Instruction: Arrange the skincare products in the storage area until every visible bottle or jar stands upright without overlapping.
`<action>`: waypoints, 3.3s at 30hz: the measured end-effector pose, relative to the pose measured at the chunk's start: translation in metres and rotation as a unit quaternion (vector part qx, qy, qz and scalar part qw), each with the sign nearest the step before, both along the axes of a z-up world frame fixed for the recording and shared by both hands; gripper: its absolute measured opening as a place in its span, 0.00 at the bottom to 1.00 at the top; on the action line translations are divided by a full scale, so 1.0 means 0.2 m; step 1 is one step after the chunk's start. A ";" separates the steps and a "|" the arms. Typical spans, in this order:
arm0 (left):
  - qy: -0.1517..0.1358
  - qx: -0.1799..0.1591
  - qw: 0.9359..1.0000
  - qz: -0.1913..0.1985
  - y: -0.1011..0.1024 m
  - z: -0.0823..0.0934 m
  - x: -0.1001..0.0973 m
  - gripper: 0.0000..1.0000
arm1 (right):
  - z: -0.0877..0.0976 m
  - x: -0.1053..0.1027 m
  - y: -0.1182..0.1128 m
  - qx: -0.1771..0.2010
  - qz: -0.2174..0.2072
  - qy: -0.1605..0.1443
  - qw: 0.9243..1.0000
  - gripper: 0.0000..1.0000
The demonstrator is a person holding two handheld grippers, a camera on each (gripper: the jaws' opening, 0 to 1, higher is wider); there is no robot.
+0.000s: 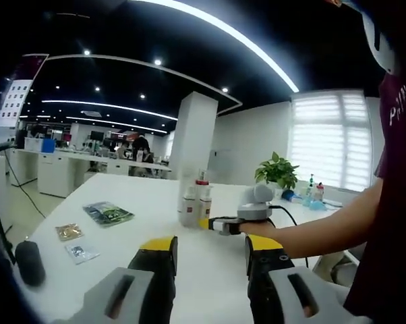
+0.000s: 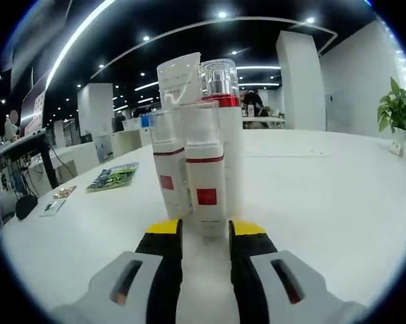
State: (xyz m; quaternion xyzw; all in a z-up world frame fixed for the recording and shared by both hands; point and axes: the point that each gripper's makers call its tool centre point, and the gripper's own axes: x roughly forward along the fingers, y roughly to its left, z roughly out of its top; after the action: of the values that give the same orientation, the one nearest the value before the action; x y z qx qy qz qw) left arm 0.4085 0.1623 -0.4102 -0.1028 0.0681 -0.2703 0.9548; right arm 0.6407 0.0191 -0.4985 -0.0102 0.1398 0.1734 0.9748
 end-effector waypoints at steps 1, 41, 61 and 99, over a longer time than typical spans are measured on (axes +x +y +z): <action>0.000 0.000 1.000 0.000 0.00 0.00 0.00 0.42 | 0.00 0.00 0.00 -0.002 0.001 0.000 1.000 0.25; 0.009 -0.037 0.999 -0.030 -0.05 -0.01 0.00 0.36 | 0.00 0.04 -0.02 0.015 -0.007 0.003 1.000 0.19; 0.014 -0.022 0.998 -0.049 -0.11 -0.01 -0.04 0.34 | -0.02 0.08 -0.01 -0.045 0.004 -0.003 0.999 0.17; 0.022 -0.007 0.997 -0.069 -0.19 -0.07 -0.08 0.32 | 0.06 0.02 -0.16 0.066 0.028 -0.003 0.997 0.25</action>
State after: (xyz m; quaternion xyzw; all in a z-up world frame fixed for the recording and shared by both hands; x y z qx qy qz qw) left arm 0.3932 0.1245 -0.4239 -0.1106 0.0942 -0.3338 0.9314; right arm 0.6443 -0.0120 -0.4862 0.0495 0.1248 0.2097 0.9685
